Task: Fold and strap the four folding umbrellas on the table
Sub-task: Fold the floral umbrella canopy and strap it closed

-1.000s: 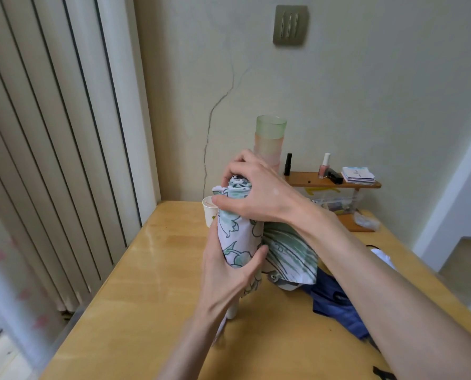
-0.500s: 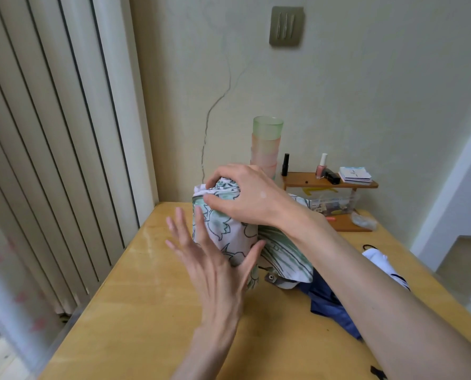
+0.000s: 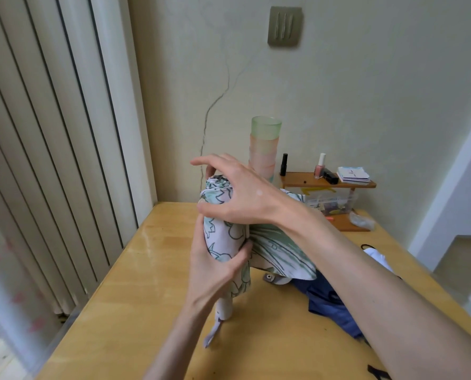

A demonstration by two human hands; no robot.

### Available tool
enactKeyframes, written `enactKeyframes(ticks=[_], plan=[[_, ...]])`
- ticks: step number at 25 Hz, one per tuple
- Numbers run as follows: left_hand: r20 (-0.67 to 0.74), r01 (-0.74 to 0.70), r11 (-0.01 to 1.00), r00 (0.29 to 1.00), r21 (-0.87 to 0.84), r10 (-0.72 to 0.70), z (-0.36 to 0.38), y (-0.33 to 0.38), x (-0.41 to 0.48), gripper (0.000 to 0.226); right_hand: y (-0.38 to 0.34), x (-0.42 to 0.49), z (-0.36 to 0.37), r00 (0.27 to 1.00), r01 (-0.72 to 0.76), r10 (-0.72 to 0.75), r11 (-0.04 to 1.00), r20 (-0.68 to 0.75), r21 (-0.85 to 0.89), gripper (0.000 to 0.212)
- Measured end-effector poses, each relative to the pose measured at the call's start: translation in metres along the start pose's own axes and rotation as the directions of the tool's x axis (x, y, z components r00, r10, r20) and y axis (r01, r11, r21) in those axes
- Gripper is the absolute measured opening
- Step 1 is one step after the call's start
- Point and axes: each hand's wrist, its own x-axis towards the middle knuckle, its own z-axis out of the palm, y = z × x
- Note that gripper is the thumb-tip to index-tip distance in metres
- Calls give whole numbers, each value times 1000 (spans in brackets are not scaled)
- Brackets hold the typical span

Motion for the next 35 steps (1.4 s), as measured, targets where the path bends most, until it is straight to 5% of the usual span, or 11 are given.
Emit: enactKeyframes(ticks=[6, 11, 14, 18, 23, 26, 29, 35], plan=[[-5, 127, 991, 992, -36, -127, -11, 2, 2, 42, 6, -2, -15, 982, -154, 173, 966, 77, -210, 69], [-156, 198, 973, 964, -121, -215, -32, -9, 11, 44, 46, -27, -29, 969, -243, 244, 970, -44, 8, 56], [-130, 220, 969, 964, -116, -234, -42, -8, 17, 41, 70, -43, -25, 950, -186, 257, 921, -175, 343, 47], [-45, 248, 965, 966, -89, -253, -50, -2, 18, 44, 87, -51, -12, 890, -115, 330, 832, -316, 543, 44], [77, 281, 956, 958, -85, -275, -64, 6, 20, 48, 91, -52, -5, 801, -132, 531, 609, -278, 782, 51], [51, 289, 955, 957, -64, -286, -65, 5, 21, 46, 85, -57, 1, 820, -200, 554, 511, -142, 836, 48], [-27, 296, 954, 954, -48, -298, -68, 1, 24, 40, 81, -68, 5, 858, -341, 514, 583, -10, 737, 32], [-91, 287, 958, 954, 14, -284, -74, 0, 28, 43, 90, -74, 15, 817, -325, 539, 723, -205, 610, 23]])
